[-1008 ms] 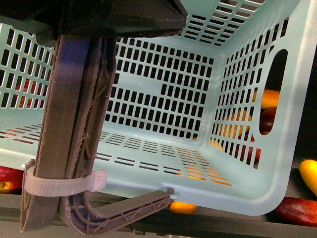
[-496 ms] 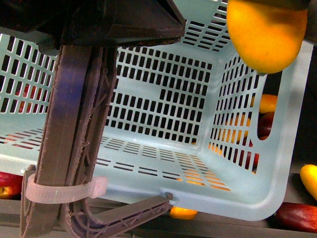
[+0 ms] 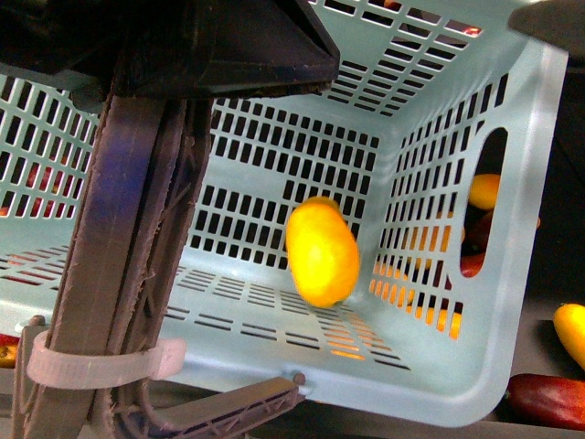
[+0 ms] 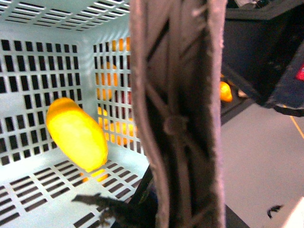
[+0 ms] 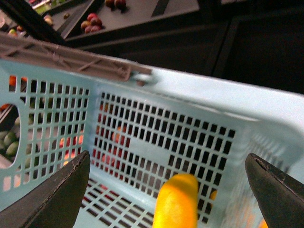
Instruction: Pick mango and avocado into basket
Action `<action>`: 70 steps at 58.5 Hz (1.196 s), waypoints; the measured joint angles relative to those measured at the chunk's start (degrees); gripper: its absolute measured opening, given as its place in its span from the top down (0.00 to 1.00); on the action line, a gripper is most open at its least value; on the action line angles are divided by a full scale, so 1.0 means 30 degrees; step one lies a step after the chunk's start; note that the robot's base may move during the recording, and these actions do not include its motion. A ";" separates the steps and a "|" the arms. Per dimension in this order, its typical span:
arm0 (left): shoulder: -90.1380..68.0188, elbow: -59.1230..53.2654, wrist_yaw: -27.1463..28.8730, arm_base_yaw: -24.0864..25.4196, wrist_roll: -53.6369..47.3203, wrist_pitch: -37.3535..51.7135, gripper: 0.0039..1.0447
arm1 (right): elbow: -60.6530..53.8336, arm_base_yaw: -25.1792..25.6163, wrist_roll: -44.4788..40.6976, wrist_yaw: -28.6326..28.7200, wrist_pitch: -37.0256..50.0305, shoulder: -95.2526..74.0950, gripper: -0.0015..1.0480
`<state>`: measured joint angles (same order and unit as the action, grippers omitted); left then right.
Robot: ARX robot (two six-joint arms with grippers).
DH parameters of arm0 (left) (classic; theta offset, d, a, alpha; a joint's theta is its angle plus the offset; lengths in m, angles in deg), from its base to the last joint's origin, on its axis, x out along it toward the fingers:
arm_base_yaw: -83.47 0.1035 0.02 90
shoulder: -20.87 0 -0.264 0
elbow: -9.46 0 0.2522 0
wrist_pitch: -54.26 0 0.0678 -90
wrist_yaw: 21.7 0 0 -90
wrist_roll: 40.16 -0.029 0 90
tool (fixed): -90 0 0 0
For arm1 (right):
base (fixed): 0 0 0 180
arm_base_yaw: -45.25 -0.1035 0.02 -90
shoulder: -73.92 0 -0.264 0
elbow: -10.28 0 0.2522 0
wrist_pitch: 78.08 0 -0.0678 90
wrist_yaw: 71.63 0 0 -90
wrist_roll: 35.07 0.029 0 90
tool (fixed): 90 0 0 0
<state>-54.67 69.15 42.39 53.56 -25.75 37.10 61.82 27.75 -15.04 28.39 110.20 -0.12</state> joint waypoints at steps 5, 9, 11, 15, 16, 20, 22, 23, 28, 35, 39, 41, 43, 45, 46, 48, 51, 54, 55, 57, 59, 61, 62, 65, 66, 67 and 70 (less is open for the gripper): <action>0.0000 0.0007 0.0007 0.0000 -0.0029 0.0000 0.96 | -0.0022 0.0663 -0.0612 -0.0386 0.0029 0.1348 0.08; 0.0000 0.0007 0.0000 0.0000 -0.0051 0.0000 0.96 | -0.0444 0.1894 -0.1144 -0.0546 -0.0233 0.3519 0.08; 0.0000 0.0007 -0.0007 0.0000 -0.0044 0.0000 0.96 | -0.0860 0.2550 -0.1443 -0.0816 -0.0466 0.4524 0.08; 0.0000 0.0007 -0.0036 0.0000 -0.0022 0.0000 0.96 | -0.2361 0.4029 -0.2091 -0.1880 -0.1071 0.6703 0.08; 0.0000 0.0007 -0.0036 0.0000 -0.0029 0.0000 0.96 | -0.2761 0.4320 -0.2280 -0.2200 -0.1268 0.7169 0.08; 0.0000 0.0007 -0.0073 0.0000 -0.0036 0.0000 0.96 | -0.4962 0.5115 -0.3082 -0.3628 -0.2113 0.9428 0.08; 0.0000 0.0007 -0.0073 0.0000 -0.0036 0.0000 0.96 | -0.6317 0.5085 -0.3643 -0.4473 -0.2827 1.0994 0.08; 0.0000 0.0007 -0.0095 0.0000 -0.0036 0.0000 0.96 | -0.6717 0.5013 -0.3854 -0.4699 -0.3053 1.1664 0.08; 0.0000 0.0007 -0.0080 0.0000 -0.0022 0.0000 0.96 | -0.8211 0.4845 -0.4561 -0.5144 -0.3606 1.3588 0.08; 0.0000 0.0007 -0.0058 0.0000 -0.0073 0.0000 0.96 | -0.8189 0.4838 -0.4743 -0.5180 -0.3599 1.3719 0.08; 0.0000 0.0007 -0.0007 0.0007 -0.0058 0.0000 0.96 | -0.8189 0.4838 -0.4801 -0.5180 -0.3599 1.3712 0.08; 0.0000 0.0007 0.0000 0.0007 -0.0051 0.0000 0.96 | -0.8189 0.4838 -0.4845 -0.5187 -0.3599 1.3719 0.08; 0.0000 0.0007 0.0000 0.0007 -0.0058 0.0000 0.96 | -0.8189 0.4838 -0.4874 -0.5195 -0.3599 1.3741 0.08; 0.0000 0.0007 -0.0007 0.0007 -0.0073 0.0000 0.96 | -0.8189 0.4838 -0.4911 -0.5195 -0.3599 1.3741 0.08; 0.0000 0.0007 -0.0007 0.0007 -0.0073 0.0000 0.96 | -0.8189 0.4838 -0.4911 -0.5195 -0.3599 1.3741 0.08; 0.0000 0.0007 -0.0015 0.0007 -0.0080 0.0000 0.96 | -0.8189 0.4838 -0.4932 -0.5195 -0.3599 1.3733 0.08; -0.0007 0.0007 0.0000 0.0007 -0.0073 0.0000 0.96 | -0.8189 0.4838 -0.4969 -0.5202 -0.3599 1.3763 0.08; -0.0015 0.0007 -0.0087 -0.0044 -0.0058 0.0000 0.96 | -0.8196 0.4838 -0.4962 -0.5348 -0.3599 1.3748 0.08; -0.0015 0.0007 -0.0211 -0.0131 -0.0095 0.0000 0.96 | -0.8196 0.4838 -0.4962 -0.5413 -0.3599 1.3755 0.08; -0.0015 0.0007 -0.0350 -0.0160 -0.0182 0.0000 0.96 | -0.8196 0.4838 -0.4969 -0.5399 -0.3599 1.3755 0.08; -0.0022 0.0007 -0.0342 -0.0160 -0.0233 0.0000 0.96 | -0.8196 0.4838 -0.4969 -0.5370 -0.3599 1.3755 0.08; -0.0036 0.0007 -0.0372 -0.0146 -0.0204 0.0000 0.96 | -0.8196 0.4830 -0.4976 -0.5268 -0.3599 1.3755 0.08; -0.0029 0.0007 -0.0372 -0.0124 -0.0131 0.0000 0.96 | -0.8196 0.4830 -0.4976 -0.5275 -0.3599 1.3763 0.08; -0.0029 0.0007 -0.0459 -0.0131 -0.0117 0.0000 0.96 | -0.8196 0.4838 -0.4976 -0.5333 -0.3599 1.3792 0.08; -0.0036 0.0007 -0.0459 -0.0146 -0.0146 0.0000 0.96 | -0.8189 0.4830 -0.4976 -0.5326 -0.3599 1.3792 0.08; -0.0036 0.0007 -0.0437 -0.0146 -0.0175 0.0000 0.96 | -0.8196 0.4830 -0.4976 -0.5326 -0.3599 1.3784 0.08; -0.0051 0.0007 -0.0357 -0.0138 -0.0066 0.0000 0.96 | -0.8196 0.4830 -0.4976 -0.5282 -0.3599 1.3741 0.08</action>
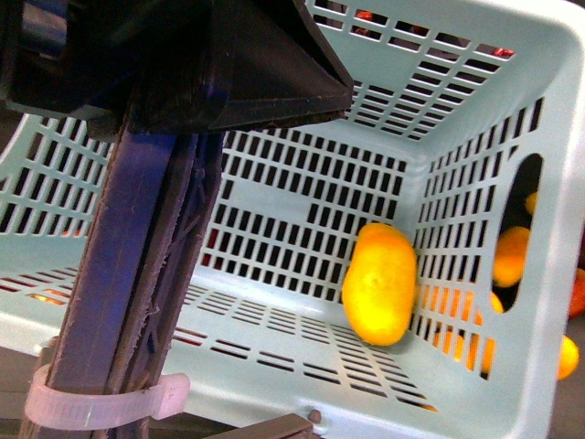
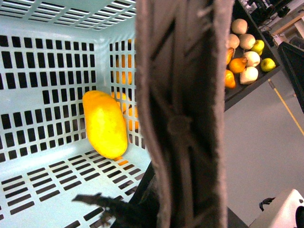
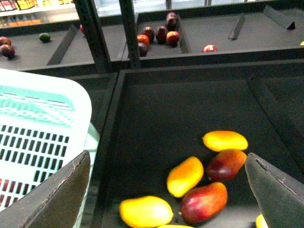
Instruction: Pick mango and avocado into basket
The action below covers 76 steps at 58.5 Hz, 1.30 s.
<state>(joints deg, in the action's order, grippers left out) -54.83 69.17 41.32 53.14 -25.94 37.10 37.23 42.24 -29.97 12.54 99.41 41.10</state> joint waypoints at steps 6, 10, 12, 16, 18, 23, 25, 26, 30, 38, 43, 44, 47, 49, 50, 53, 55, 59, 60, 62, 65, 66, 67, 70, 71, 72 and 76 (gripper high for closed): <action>-0.0007 0.0000 0.0321 0.0036 -0.0080 0.0000 0.96 | 0.0000 0.0000 0.0000 0.0029 0.0000 0.0051 0.08; 0.0000 0.0007 0.0364 0.0087 -0.0073 0.0000 0.96 | 0.0000 0.0000 0.0000 0.0022 0.0000 0.0051 0.08; -0.0007 0.0007 0.0459 0.0117 -0.0095 0.0000 0.96 | 0.0000 0.0000 0.0000 0.0015 -0.0007 0.0007 0.08; -0.0029 0.0007 0.0495 0.0146 -0.0087 0.0000 0.96 | 0.0000 0.0000 0.0000 0.0015 0.0000 0.0022 0.08; -0.0022 0.0007 0.0481 0.0146 -0.0080 0.0000 0.96 | 0.0000 0.0000 0.0000 0.0022 0.0000 0.0051 0.08; -0.0022 0.0007 0.0357 0.0146 -0.0095 0.0000 0.96 | 0.0000 0.0000 0.0000 0.0015 0.0000 0.0044 0.08; -0.0022 0.0007 0.0313 0.0146 -0.0080 0.0000 0.96 | 0.0000 0.0000 0.0000 0.0015 -0.0007 0.0022 0.08; -0.0022 0.0007 0.0240 0.0146 -0.0080 0.0000 0.96 | 0.0000 0.0000 -0.0007 0.0015 -0.0007 0.0029 0.08; -0.0022 0.0007 0.0189 0.0146 -0.0073 0.0000 0.96 | 0.0000 0.0000 0.0000 0.0036 -0.0007 0.0036 0.08; -0.0022 0.0007 0.0189 0.0138 -0.0095 0.0000 0.96 | 0.0000 0.0000 0.0000 0.0022 0.0000 0.0044 0.08; -0.0029 0.0015 0.0233 0.0146 -0.0095 0.0000 0.96 | 0.0000 0.0000 0.0000 0.0015 -0.0007 0.0029 0.08; -0.0029 0.0015 0.0284 0.0146 -0.0102 0.0000 0.96 | 0.0000 0.0000 -0.0007 0.0015 -0.0007 0.0029 0.08; -0.0022 0.0022 0.0306 0.0146 -0.0044 0.0000 0.96 | 0.0007 0.0000 -0.0007 0.0022 0.0000 0.0051 0.08; -0.0022 0.0022 0.0313 0.0146 -0.0051 0.0000 0.96 | 0.0007 0.0000 -0.0007 0.0029 0.0000 0.0058 0.08; -0.0029 0.0022 0.0364 0.0146 -0.0087 0.0000 0.96 | 0.0007 0.0000 -0.0007 0.0029 0.0000 0.0058 0.08; -0.0029 0.0022 0.0401 0.0146 -0.0087 0.0000 0.96 | 0.0007 0.0000 0.0000 0.0015 0.0000 0.0058 0.08; -0.0029 0.0029 0.0393 0.0146 -0.0080 0.0000 0.96 | 0.0007 0.0000 -0.0007 0.0036 0.0000 0.0051 0.08; -0.0029 0.0029 0.0415 0.0146 -0.0095 0.0000 0.96 | 0.0007 0.0000 -0.0007 0.0015 0.0000 0.0036 0.08; -0.0029 0.0029 0.0393 0.0146 -0.0080 0.0000 0.96 | 0.0007 0.0000 0.0000 0.0015 0.0000 0.0058 0.08; -0.0029 0.0029 0.0372 0.0146 -0.0087 0.0000 0.96 | 0.0007 0.0000 -0.0007 0.0022 0.0000 0.0051 0.08; -0.0029 0.0029 0.0321 0.0146 -0.0029 0.0000 0.96 | 0.0007 0.0000 0.0000 0.0029 0.0000 0.0044 0.08; -0.0029 0.0036 0.0299 0.0146 -0.0044 0.0000 0.96 | 0.0007 0.0000 -0.0007 0.0022 0.0000 0.0051 0.08; -0.0029 0.0036 0.0299 0.0146 -0.0073 0.0000 0.96 | 0.0007 0.0000 -0.0007 0.0022 0.0000 0.0058 0.08; -0.0029 0.0036 0.0313 0.0146 -0.0087 0.0000 0.96 | 0.0007 0.0000 0.0000 0.0015 0.0000 0.0051 0.08; -0.0029 0.0036 0.0306 0.0146 -0.0087 0.0000 0.96 | 0.0007 0.0000 -0.0007 0.0022 0.0000 0.0051 0.08; -0.0029 0.0036 0.0313 0.0146 -0.0087 0.0000 0.96 | 0.0007 0.0000 -0.0007 0.0022 0.0000 0.0051 0.08; -0.0029 0.0029 0.0335 0.0146 -0.0087 0.0000 0.96 | 0.0007 0.0000 -0.0007 0.0015 0.0000 0.0015 0.08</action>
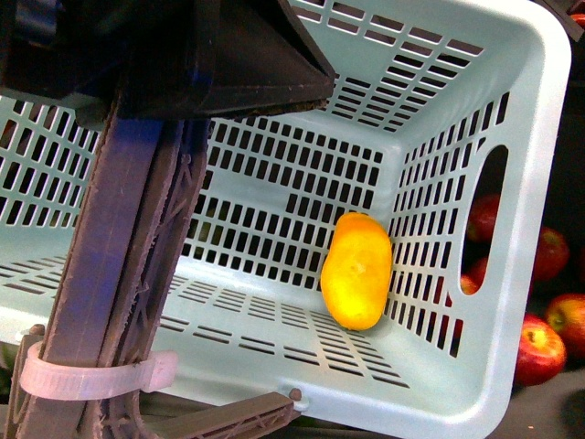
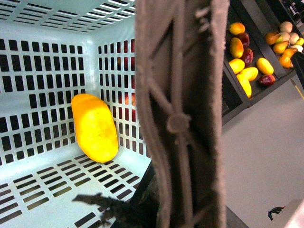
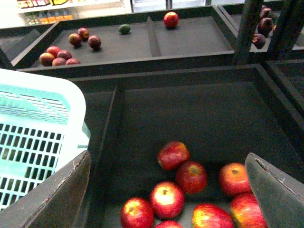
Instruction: Pick mango and avocado into basket
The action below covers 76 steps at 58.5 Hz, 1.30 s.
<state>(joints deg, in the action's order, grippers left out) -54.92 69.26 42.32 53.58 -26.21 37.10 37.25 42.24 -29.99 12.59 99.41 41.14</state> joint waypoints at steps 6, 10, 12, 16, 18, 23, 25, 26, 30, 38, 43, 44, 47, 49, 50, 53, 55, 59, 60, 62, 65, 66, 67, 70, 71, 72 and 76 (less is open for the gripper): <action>0.0000 0.0007 -0.0058 0.0000 0.0000 0.0000 0.96 | 0.0000 0.0000 0.0000 0.0007 0.0000 0.0066 0.08; 0.0000 0.0007 0.0015 0.0000 -0.0007 0.0000 0.96 | -0.0007 0.0000 0.0000 0.0058 -0.0007 0.0015 0.08; 0.0000 0.0007 0.0000 0.0000 0.0022 0.0000 0.96 | -0.0015 0.0000 0.0000 0.0044 -0.0007 0.0007 0.08; 0.0000 0.0007 -0.0029 0.0000 -0.0015 0.0000 0.96 | -0.0007 0.0000 0.0007 0.0007 0.0000 0.0036 0.08; 0.0000 0.0007 0.0022 0.0000 -0.0036 0.0000 0.96 | -0.0015 -0.0007 0.0007 0.0051 -0.0007 0.0044 0.08; 0.0000 0.0000 0.0044 0.0000 -0.0029 0.0000 0.96 | -0.0007 -0.0015 0.0000 0.0044 -0.0007 -0.0007 0.08; 0.0000 0.0007 -0.0007 0.0000 0.0007 0.0000 0.96 | -0.0007 -0.0015 0.0000 0.0007 0.0000 0.0029 0.08; 0.0007 0.0007 -0.0029 0.0000 0.0015 0.0000 0.96 | 0.0000 -0.0015 0.0000 0.0015 0.0000 0.0058 0.08; 0.0000 0.0007 0.0036 0.0000 -0.0022 0.0000 0.96 | 0.0000 -0.0015 0.0000 0.0029 0.0000 0.0066 0.08; 0.0000 0.0007 -0.0022 0.0000 0.0000 0.0000 0.96 | -0.0007 -0.0015 0.0000 0.0036 0.0000 0.0044 0.08; 0.0000 0.0007 -0.0022 0.0000 -0.0007 0.0000 0.96 | -0.0007 -0.0015 0.0000 0.0044 0.0000 0.0044 0.08; 0.0000 0.0007 -0.0015 0.0000 -0.0015 0.0000 0.96 | -0.0007 -0.0015 0.0000 0.0044 -0.0007 0.0036 0.08; 0.0000 0.0007 0.0000 0.0000 -0.0007 0.0000 0.96 | -0.0007 -0.0015 0.0000 0.0015 0.0000 0.0044 0.08; 0.0000 0.0007 -0.0015 0.0000 0.0007 0.0000 0.96 | -0.0007 -0.0015 0.0000 0.0022 0.0000 0.0051 0.08; 0.0000 0.0007 -0.0029 0.0000 0.0007 0.0000 0.96 | -0.0007 -0.0015 0.0000 0.0029 0.0000 0.0051 0.08; 0.0000 0.0007 0.0015 0.0000 0.0007 0.0000 0.96 | -0.0007 -0.0015 0.0000 0.0029 -0.0007 0.0051 0.08; 0.0000 0.0007 -0.0015 0.0000 0.0007 0.0000 0.96 | -0.0007 -0.0015 0.0000 0.0022 -0.0007 0.0044 0.08; 0.0000 0.0007 -0.0022 0.0015 -0.0022 0.0000 0.96 | -0.0007 -0.0015 0.0000 0.0080 -0.0007 0.0029 0.08; 0.0000 0.0007 0.0080 0.0080 0.0007 0.0000 0.96 | -0.0007 -0.0015 -0.0007 0.0160 0.0000 0.0029 0.08; 0.0000 0.0007 0.0168 0.0189 0.0095 0.0000 0.96 | -0.0007 -0.0073 -0.0007 0.0226 0.0000 0.0036 0.08; 0.0007 0.0007 0.0233 0.0248 0.0124 0.0000 0.96 | -0.0007 -0.0080 -0.0007 0.0211 0.0000 0.0044 0.08; 0.0007 0.0007 0.0277 0.0248 0.0109 0.0000 0.96 | -0.0007 -0.0080 -0.0007 0.0204 0.0000 0.0036 0.08; 0.0007 0.0007 0.0291 0.0248 0.0109 0.0000 0.96 | -0.0007 -0.0080 -0.0007 0.0204 0.0000 0.0036 0.08; 0.0007 0.0007 0.0321 0.0211 0.0007 0.0000 0.96 | 0.0503 0.0211 0.0532 0.1013 -0.1690 -0.0306 0.08; 0.0007 0.0007 0.0328 0.0211 0.0000 0.0000 0.96 | 0.0605 0.0306 0.0605 0.1158 -0.1974 -0.0357 0.08; 0.0007 0.0007 0.0328 0.0211 -0.0007 0.0000 0.96 | 0.0896 0.0452 0.0801 0.1523 -0.2812 -0.0568 0.08; 0.0007 0.0007 0.0364 0.0204 0.0000 0.0000 0.96 | 0.1916 0.1464 0.1260 0.2798 -0.5319 -0.1647 0.08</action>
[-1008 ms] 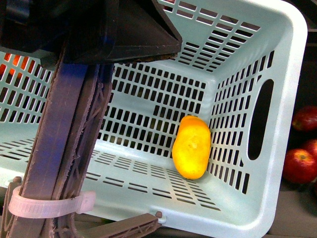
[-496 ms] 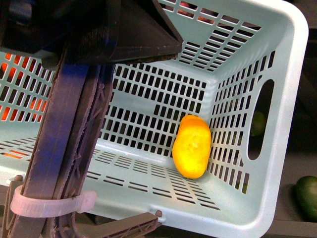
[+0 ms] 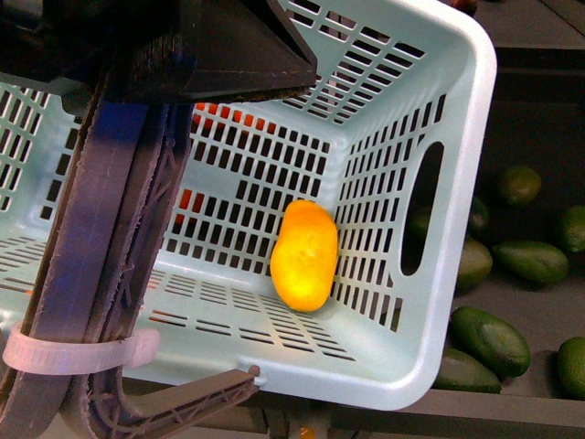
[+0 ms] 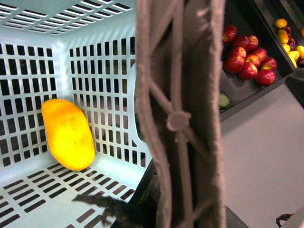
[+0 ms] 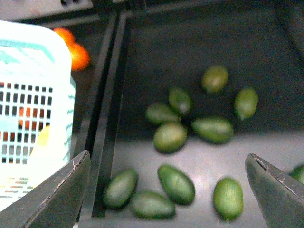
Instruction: Pick mango and avocado into basket
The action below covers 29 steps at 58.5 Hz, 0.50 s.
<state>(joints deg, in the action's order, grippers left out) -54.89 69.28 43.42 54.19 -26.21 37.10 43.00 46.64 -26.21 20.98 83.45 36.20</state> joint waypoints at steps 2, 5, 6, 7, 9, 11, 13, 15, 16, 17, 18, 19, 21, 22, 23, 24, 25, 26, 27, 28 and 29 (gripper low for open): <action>0.0000 0.0000 -0.0015 -0.0007 0.0000 0.0000 0.96 | 0.0277 0.0612 0.0146 0.0583 -0.0663 -0.0648 0.08; 0.0000 0.0000 -0.0029 -0.0007 -0.0007 0.0000 0.96 | 0.0481 0.1486 0.0197 0.1282 -0.0954 -0.1581 0.08; -0.0007 0.0000 -0.0073 -0.0007 -0.0007 0.0000 0.96 | 0.0605 0.1909 0.0255 0.1603 -0.0984 -0.2106 0.08; 0.0000 0.0000 -0.0095 -0.0007 0.0000 0.0000 0.96 | 0.0678 0.2113 0.0262 0.1741 -0.0984 -0.2382 0.08; 0.0000 0.0000 -0.0233 -0.0007 0.0007 0.0000 0.96 | 0.0918 0.2616 0.0262 0.2004 -0.0845 -0.3279 0.08; 0.0000 0.0000 -0.0342 -0.0029 0.0007 0.0000 0.96 | 0.1166 0.2951 0.0197 0.1960 -0.0415 -0.4284 0.08; -0.0007 0.0000 -0.0503 -0.0087 0.0007 0.0000 0.96 | 0.1574 0.3111 -0.0051 0.1676 0.0444 -0.5763 0.08; 0.0000 0.0000 -0.0670 -0.0153 0.0015 0.0000 0.96 | 0.2157 0.3133 -0.0211 0.1494 0.1122 -0.7395 0.08; -0.0007 0.0000 -0.0685 -0.0182 0.0015 0.0000 0.96 | 0.2331 0.3133 -0.0233 0.1501 0.1231 -0.7810 0.08; 0.0000 0.0000 -0.0707 -0.0211 0.0015 0.0000 0.96 | 0.2696 0.3126 -0.0248 0.1523 0.1392 -0.8677 0.08; 0.0000 0.0000 -0.0714 -0.0226 0.0007 0.0000 0.96 | 0.2892 0.3111 -0.0255 0.1530 0.1479 -0.9158 0.08; -0.0007 0.0000 -0.0721 -0.0262 0.0007 0.0000 0.96 | 0.3286 0.3082 -0.0262 0.1508 0.1654 -1.0069 0.08; -0.0007 0.0000 -0.0721 -0.0277 0.0007 0.0000 0.96 | 0.3672 0.3053 -0.0291 0.1370 0.1836 -1.1038 0.08; -0.0007 0.0000 -0.0714 -0.0284 0.0015 0.0000 0.96 | 0.4080 0.3024 -0.0299 0.1158 0.1945 -1.1999 0.08; -0.0007 0.0000 -0.0714 -0.0284 0.0015 0.0000 0.96 | 0.4291 0.3009 -0.0291 0.1027 0.1974 -1.2466 0.08; -0.0007 0.0000 -0.0714 -0.0284 0.0015 0.0000 0.96 | 0.4714 0.2951 -0.0270 0.0882 0.1996 -1.3427 0.08; -0.0007 0.0000 -0.0707 -0.0284 0.0015 0.0000 0.96 | 0.4918 0.2929 -0.0255 0.0852 0.1996 -1.3886 0.08; 0.0000 0.0000 -0.0692 -0.0284 0.0015 0.0000 0.96 | 0.5122 0.2922 -0.0240 0.0852 0.1996 -1.4324 0.08; 0.0000 0.0000 -0.0685 -0.0277 0.0007 0.0000 0.96 | 0.5537 0.2878 -0.0146 0.0852 0.1953 -1.5249 0.08; 0.0000 0.0000 -0.0663 -0.0277 0.0007 0.0000 0.96 | 0.5741 0.2856 -0.0095 0.0845 0.1916 -1.5679 0.08; 0.0000 0.0000 -0.0619 -0.0277 0.0007 0.0000 0.96 | 0.5945 0.2812 -0.0066 0.0823 0.1880 -1.6109 0.08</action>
<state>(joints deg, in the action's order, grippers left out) -54.89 69.28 41.56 53.36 -26.19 37.10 60.83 55.07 -26.40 23.45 89.09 -12.12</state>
